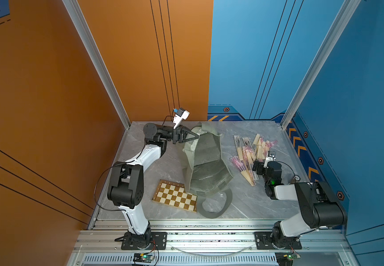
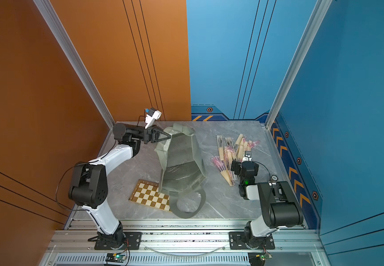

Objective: Take out the folding fans from the tote bags
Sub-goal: Place the canvas bag at the center of the board.

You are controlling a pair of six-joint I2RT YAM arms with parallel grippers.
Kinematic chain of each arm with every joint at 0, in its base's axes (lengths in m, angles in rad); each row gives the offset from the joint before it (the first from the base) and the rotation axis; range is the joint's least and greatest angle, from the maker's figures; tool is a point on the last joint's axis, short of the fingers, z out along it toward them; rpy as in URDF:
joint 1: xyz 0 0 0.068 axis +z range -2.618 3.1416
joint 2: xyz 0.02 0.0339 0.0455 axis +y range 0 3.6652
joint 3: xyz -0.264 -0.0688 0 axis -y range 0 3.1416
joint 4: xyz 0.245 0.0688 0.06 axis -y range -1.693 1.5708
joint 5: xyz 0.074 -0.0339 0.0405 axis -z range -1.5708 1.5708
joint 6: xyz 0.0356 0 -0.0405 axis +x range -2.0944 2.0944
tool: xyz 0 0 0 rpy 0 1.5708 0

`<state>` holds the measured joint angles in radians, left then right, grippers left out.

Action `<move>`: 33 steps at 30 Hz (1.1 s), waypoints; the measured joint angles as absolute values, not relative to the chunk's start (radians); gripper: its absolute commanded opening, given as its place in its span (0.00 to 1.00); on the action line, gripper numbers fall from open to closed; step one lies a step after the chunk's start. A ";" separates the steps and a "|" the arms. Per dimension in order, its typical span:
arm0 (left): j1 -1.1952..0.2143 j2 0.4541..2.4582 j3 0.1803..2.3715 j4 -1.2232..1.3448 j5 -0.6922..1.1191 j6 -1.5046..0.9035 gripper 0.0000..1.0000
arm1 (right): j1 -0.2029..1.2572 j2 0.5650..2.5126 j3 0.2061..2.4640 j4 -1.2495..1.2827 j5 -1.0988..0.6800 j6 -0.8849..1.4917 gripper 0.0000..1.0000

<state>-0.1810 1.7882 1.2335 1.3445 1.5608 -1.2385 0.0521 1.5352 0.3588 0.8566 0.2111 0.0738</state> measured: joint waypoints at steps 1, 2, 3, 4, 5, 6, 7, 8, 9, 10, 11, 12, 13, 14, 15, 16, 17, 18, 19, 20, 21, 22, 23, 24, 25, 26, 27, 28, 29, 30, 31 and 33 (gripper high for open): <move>-0.179 1.784 1.210 1.340 1.561 -1.206 0.00 | 0.052 1.535 0.359 0.857 0.211 0.074 1.00; -0.176 1.776 1.183 1.333 1.561 -1.161 0.00 | 0.052 1.535 0.359 0.857 0.211 0.074 1.00; -0.175 1.766 1.160 1.327 1.561 -1.117 0.00 | 0.052 1.535 0.359 0.857 0.211 0.074 1.00; -0.173 1.755 1.143 1.324 1.561 -1.080 0.00 | 0.052 1.535 0.359 0.857 0.211 0.074 1.00; -0.169 1.744 1.131 1.319 1.561 -1.042 0.00 | 0.052 1.535 0.359 0.857 0.211 0.074 1.00; -0.163 1.734 1.125 1.318 1.561 -1.006 0.00 | 0.052 1.535 0.359 0.857 0.211 0.074 1.00; -0.156 1.728 1.120 1.318 1.561 -0.978 0.00 | 0.052 1.535 0.359 0.857 0.211 0.074 1.00; -0.146 1.721 1.114 1.318 1.561 -0.942 0.00 | 0.052 1.535 0.359 0.857 0.211 0.074 1.00; -0.134 1.718 1.106 1.320 1.561 -0.907 0.00 | 0.052 1.535 0.359 0.857 0.211 0.074 1.00; -0.124 1.716 1.098 1.322 1.561 -0.876 0.00 | 0.052 1.535 0.359 0.857 0.211 0.074 1.00; -0.112 1.717 1.085 1.326 1.561 -0.848 0.00 | 0.052 1.535 0.359 0.857 0.211 0.074 1.00; -0.101 1.718 1.071 1.331 1.561 -0.825 0.00 | 0.052 1.535 0.359 0.857 0.211 0.074 1.00; -0.090 1.720 1.056 1.339 1.560 -0.807 0.00 | 0.052 1.535 0.359 0.857 0.211 0.074 1.00; -0.078 1.721 1.037 1.348 1.560 -0.785 0.00 | 0.052 1.535 0.359 0.857 0.211 0.074 1.00; -0.068 1.721 1.012 1.356 1.560 -0.759 0.00 | 0.052 1.535 0.359 0.857 0.211 0.074 1.00; -0.060 1.721 0.987 1.362 1.560 -0.731 0.00 | 0.052 1.535 0.359 0.857 0.211 0.074 1.00; -0.051 1.721 0.957 1.366 1.556 -0.691 0.00 | 0.052 1.535 0.359 0.857 0.211 0.074 1.00; -0.043 1.721 0.926 1.370 1.549 -0.651 0.00 | 0.052 1.535 0.359 0.857 0.211 0.074 1.00; -0.037 1.720 0.899 1.371 1.540 -0.612 0.00 | 0.052 1.535 0.359 0.857 0.211 0.074 1.00; -0.030 1.720 0.871 1.373 1.525 -0.570 0.00 | 0.052 1.535 0.359 0.857 0.211 0.074 1.00; -0.023 1.720 0.848 1.374 1.507 -0.535 0.00 | 0.052 1.535 0.359 0.857 0.211 0.074 1.00; -0.018 1.720 0.835 1.374 1.494 -0.513 0.00 | 0.052 1.535 0.359 0.857 0.211 0.074 1.00; -0.010 1.720 0.827 1.374 1.479 -0.498 0.00 | 0.052 1.535 0.359 0.857 0.211 0.074 1.00; -0.004 1.720 0.826 1.374 1.464 -0.493 0.00 | 0.052 1.535 0.359 0.857 0.211 0.074 1.00; 0.004 1.720 0.827 1.374 1.448 -0.495 0.00 | 0.052 1.535 0.359 0.857 0.211 0.074 1.00; 0.012 1.721 0.827 1.375 1.433 -0.503 0.00 | 0.052 1.535 0.359 0.857 0.211 0.074 1.00; 0.017 1.724 0.829 1.376 1.421 -0.514 0.00 | 0.052 1.535 0.359 0.857 0.211 0.074 1.00; 0.022 1.731 0.832 1.380 1.408 -0.527 0.00 | 0.052 1.535 0.359 0.857 0.211 0.074 1.00; 0.026 1.741 0.834 1.382 1.391 -0.540 0.00 | 0.052 1.535 0.359 0.857 0.211 0.074 1.00; 0.027 1.748 0.834 1.382 1.378 -0.545 0.00 | 0.052 1.535 0.359 0.857 0.211 0.074 1.00; 0.027 1.757 0.832 1.381 1.356 -0.547 0.00 | 0.052 1.535 0.359 0.857 0.211 0.074 1.00; 0.028 1.762 0.815 1.381 1.309 -0.545 0.00 | 0.052 1.535 0.359 0.857 0.211 0.074 1.00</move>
